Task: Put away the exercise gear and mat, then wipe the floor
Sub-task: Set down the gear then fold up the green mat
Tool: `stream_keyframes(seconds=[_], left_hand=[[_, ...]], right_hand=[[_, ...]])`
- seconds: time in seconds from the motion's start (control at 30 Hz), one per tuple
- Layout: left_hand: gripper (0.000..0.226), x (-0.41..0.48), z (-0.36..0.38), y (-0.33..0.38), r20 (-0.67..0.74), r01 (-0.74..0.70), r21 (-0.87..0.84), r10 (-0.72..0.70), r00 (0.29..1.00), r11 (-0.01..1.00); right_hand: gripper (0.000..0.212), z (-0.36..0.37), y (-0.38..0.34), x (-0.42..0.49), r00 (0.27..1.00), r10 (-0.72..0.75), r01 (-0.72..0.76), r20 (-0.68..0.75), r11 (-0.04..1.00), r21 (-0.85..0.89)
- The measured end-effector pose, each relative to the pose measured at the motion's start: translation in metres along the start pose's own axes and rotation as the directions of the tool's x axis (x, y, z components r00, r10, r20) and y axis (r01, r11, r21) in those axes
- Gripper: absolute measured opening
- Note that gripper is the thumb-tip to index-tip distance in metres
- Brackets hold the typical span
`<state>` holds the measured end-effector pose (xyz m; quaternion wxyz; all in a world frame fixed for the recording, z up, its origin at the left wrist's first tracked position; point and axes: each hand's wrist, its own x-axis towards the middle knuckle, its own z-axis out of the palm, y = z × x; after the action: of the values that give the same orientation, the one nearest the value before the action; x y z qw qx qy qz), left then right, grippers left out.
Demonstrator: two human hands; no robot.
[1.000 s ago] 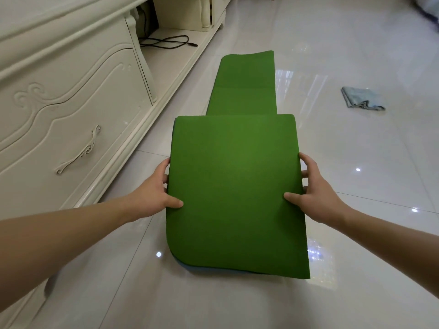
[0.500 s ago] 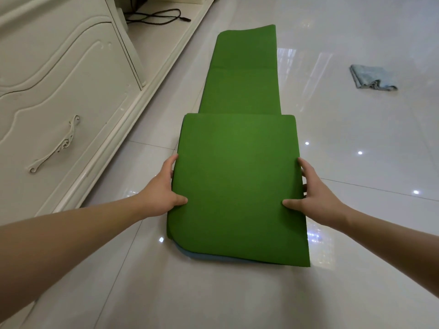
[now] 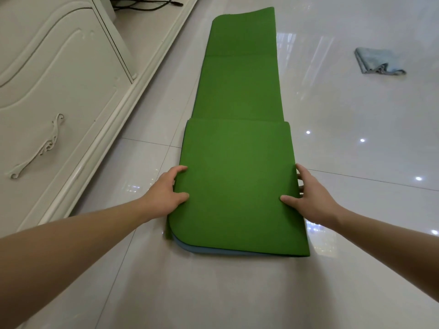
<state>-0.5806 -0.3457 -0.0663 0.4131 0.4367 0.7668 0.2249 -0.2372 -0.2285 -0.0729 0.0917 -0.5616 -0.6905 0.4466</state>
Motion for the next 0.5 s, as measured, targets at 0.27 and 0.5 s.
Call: stream_keyframes(seconds=[0.27, 0.5], left_hand=[[0.065, 0.0, 0.006, 0.001, 0.009, 0.052, -0.054, -0.052, 0.999, 0.997], [0.065, -0.004, 0.005, -0.001, 0.081, 0.153, -0.168, -0.141, 0.987, 0.974]], right_hand=[[0.09, 0.004, -0.005, 0.001, 0.995, 0.099, -0.1, 0.011, 0.994, 0.044], [0.087, 0.0, -0.012, -0.007, 0.976, 0.197, -0.212, 0.091, 0.954, 0.214]])
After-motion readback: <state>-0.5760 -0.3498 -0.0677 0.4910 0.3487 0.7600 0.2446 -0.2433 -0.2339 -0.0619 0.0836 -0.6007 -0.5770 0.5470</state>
